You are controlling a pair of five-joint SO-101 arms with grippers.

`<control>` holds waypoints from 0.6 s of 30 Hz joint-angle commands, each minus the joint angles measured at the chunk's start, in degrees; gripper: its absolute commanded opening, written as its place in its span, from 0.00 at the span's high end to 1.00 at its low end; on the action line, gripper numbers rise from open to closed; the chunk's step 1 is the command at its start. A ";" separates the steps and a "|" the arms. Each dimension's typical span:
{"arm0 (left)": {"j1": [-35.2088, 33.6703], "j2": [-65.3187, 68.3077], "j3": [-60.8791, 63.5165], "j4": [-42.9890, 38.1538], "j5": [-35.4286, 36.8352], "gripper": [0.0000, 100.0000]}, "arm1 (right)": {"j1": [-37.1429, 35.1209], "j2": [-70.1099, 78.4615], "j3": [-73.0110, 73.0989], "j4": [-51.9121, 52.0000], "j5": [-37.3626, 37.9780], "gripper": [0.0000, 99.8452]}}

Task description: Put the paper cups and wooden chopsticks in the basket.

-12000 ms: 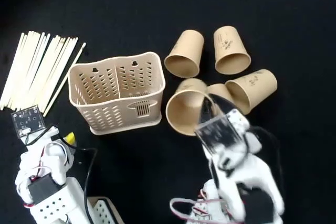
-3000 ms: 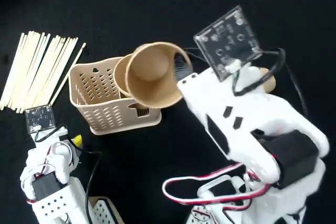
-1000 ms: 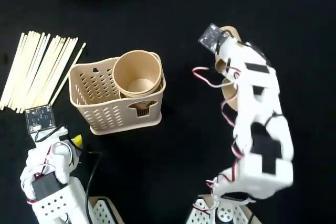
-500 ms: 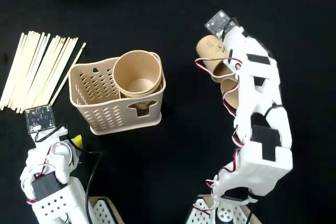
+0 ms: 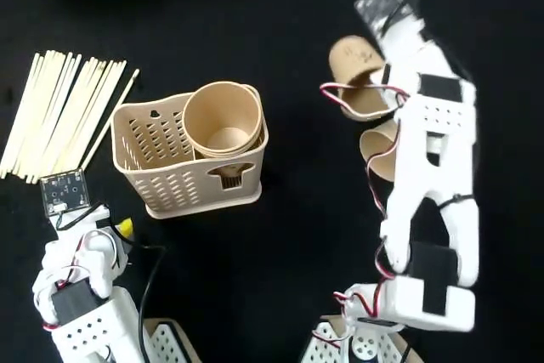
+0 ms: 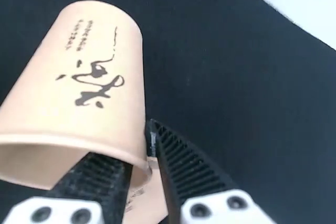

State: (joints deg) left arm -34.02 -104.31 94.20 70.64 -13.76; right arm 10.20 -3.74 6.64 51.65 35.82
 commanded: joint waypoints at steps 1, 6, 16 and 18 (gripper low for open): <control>0.75 -0.18 -0.22 -0.88 -0.44 0.70 | -3.34 -4.62 -10.07 11.43 -8.18 0.99; 0.75 -0.18 -0.22 -0.79 -0.44 0.70 | -9.05 -6.73 -24.04 31.56 -18.55 0.99; 0.75 -0.18 -0.22 -0.88 -0.44 0.70 | -22.77 -12.18 -47.52 49.49 -25.14 0.99; 0.75 -0.18 -0.22 -0.88 -0.44 0.70 | -26.20 -14.20 -46.64 49.58 -25.14 0.99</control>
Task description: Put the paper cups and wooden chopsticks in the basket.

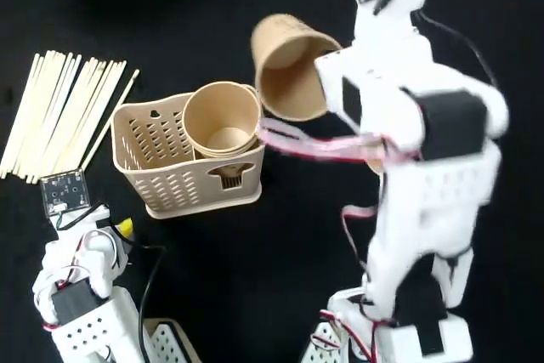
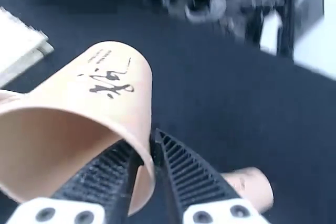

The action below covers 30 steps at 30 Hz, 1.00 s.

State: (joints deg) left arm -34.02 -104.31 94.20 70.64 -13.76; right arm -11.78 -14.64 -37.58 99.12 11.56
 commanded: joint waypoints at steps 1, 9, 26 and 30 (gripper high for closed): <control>0.75 -0.18 -0.22 -0.88 -0.44 0.70 | -5.71 -4.44 -1.27 2.11 -0.97 0.99; 0.75 -0.18 -0.22 -0.88 -0.44 0.70 | -15.38 -15.52 11.12 2.11 -1.23 0.99; 0.75 -0.18 -0.22 -0.88 -0.44 0.70 | -16.18 -11.12 21.58 -0.35 -0.79 0.98; 0.75 -0.18 -0.22 -0.88 -0.44 0.70 | -16.00 -7.96 21.58 -2.81 -0.79 0.85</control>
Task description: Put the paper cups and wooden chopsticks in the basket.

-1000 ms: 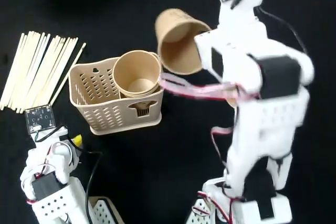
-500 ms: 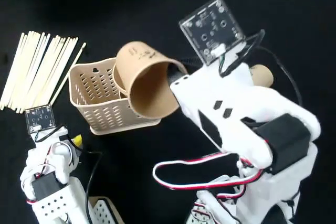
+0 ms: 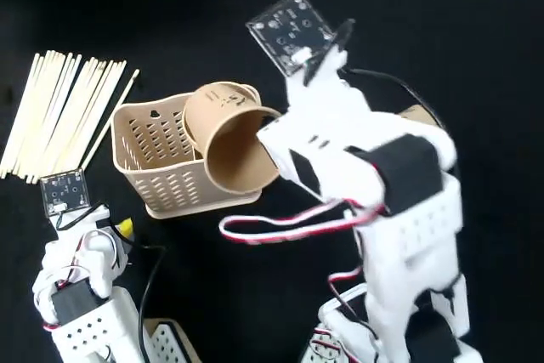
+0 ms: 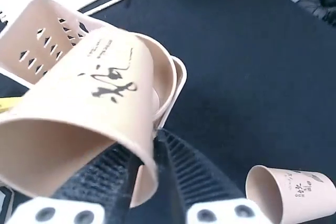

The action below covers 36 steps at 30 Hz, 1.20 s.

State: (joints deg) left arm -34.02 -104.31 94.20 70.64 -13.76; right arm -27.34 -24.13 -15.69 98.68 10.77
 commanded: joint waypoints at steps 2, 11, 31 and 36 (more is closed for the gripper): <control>0.75 -0.18 -0.22 -0.88 -0.44 0.70 | -0.44 2.42 -0.31 -4.31 0.00 0.77; 0.75 -0.18 -0.22 -0.88 -0.44 0.70 | -0.62 2.68 -0.40 -8.44 2.02 0.71; 0.75 -0.18 -0.22 -0.88 -0.44 0.70 | -9.76 12.53 -6.02 -11.25 2.02 0.76; 0.75 -0.18 -0.13 -0.88 -0.44 0.70 | -8.35 15.08 -8.22 -10.81 2.64 0.76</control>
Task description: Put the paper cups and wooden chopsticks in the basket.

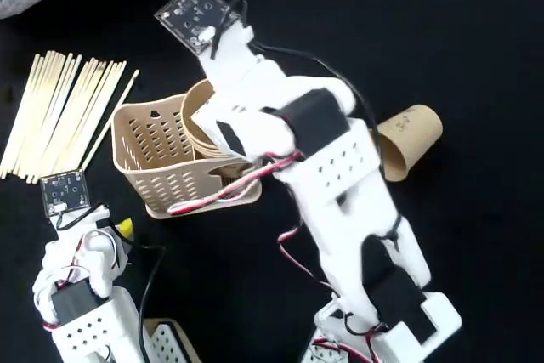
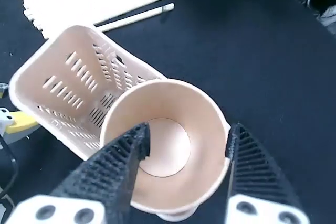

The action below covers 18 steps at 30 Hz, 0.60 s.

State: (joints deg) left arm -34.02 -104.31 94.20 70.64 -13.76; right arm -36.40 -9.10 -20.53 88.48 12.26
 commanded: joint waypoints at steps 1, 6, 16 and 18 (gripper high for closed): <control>0.75 -0.18 -0.13 -0.88 -0.44 0.70 | 1.76 -0.04 -4.26 -0.62 2.11 0.76; 0.75 -0.18 -0.13 -0.88 -0.44 0.70 | 6.86 -1.89 -11.74 4.75 5.01 0.76; 0.75 -0.18 0.04 -0.97 -0.44 0.70 | 29.71 -8.31 3.65 12.48 35.87 0.76; 0.75 -0.18 0.04 -0.97 -0.44 0.70 | 34.81 -9.98 11.12 11.52 43.08 0.76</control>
State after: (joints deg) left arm -34.02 -104.31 94.46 70.64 -13.76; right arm -9.05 -15.78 -18.15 99.12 45.49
